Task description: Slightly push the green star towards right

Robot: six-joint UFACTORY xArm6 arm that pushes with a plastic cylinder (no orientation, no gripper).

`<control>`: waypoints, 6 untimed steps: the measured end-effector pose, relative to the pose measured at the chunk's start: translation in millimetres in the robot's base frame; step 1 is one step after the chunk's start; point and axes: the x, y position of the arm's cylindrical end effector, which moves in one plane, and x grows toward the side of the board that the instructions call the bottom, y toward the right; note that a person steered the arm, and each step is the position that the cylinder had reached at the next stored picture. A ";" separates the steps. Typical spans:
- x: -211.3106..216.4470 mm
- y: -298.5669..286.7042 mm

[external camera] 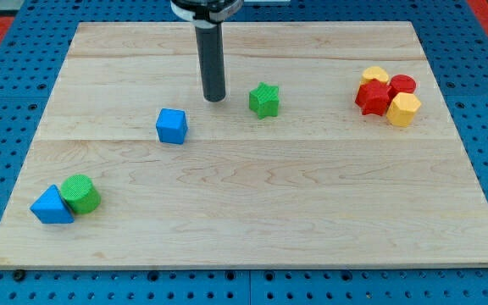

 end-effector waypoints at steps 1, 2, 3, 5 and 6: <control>17.7 41.5; 63.6 70.7; 79.8 105.0; 58.6 37.2; 18.6 24.2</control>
